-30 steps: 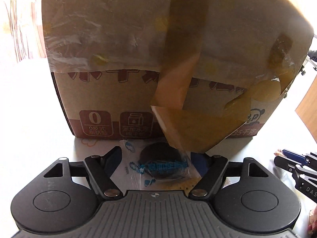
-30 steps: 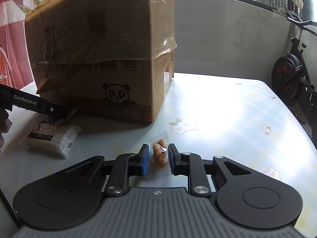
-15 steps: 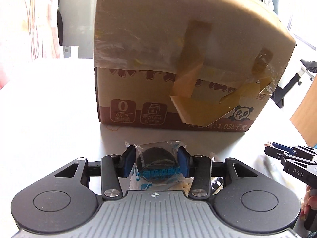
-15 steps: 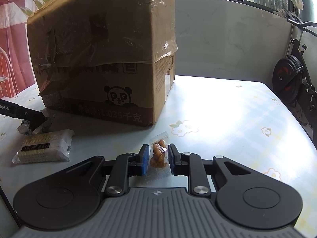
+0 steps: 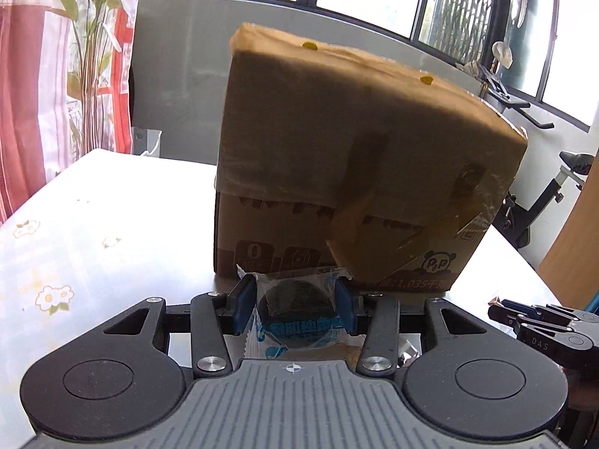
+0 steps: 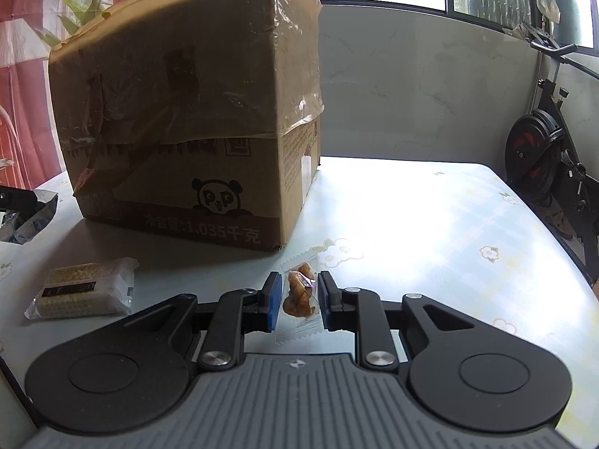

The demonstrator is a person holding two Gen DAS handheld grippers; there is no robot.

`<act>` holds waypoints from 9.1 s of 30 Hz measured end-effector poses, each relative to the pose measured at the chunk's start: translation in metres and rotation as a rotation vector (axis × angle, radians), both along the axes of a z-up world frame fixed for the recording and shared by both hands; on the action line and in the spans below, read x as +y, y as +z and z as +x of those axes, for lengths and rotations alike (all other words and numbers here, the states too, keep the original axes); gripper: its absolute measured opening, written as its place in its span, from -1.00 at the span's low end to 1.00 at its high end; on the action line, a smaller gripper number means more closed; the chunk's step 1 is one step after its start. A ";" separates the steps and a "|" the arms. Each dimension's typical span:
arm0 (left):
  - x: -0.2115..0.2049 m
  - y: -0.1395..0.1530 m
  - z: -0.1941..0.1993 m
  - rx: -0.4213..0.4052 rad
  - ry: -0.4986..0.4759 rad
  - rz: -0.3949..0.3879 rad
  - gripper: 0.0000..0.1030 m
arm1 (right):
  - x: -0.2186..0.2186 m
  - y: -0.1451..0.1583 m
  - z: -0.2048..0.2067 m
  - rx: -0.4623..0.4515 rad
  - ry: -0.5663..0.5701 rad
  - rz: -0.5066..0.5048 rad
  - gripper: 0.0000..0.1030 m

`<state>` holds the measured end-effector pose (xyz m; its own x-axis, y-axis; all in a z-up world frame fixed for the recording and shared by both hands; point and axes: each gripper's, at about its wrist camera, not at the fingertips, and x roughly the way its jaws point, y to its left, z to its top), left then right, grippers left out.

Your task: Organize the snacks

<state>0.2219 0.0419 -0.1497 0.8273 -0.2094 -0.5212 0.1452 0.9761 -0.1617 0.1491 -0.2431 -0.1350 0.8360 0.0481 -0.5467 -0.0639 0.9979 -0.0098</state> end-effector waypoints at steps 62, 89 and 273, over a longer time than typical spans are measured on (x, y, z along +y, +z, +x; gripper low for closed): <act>-0.007 -0.028 0.052 0.237 -0.060 -0.140 0.19 | 0.085 0.019 0.012 0.168 0.237 0.047 -0.08; -0.025 -0.086 0.060 0.329 -0.121 -0.157 -0.16 | 0.126 -0.012 0.013 0.170 0.516 -0.115 0.48; -0.014 0.221 -0.111 -0.362 0.099 0.116 0.93 | 0.109 0.271 -0.114 -0.235 -0.085 0.075 1.00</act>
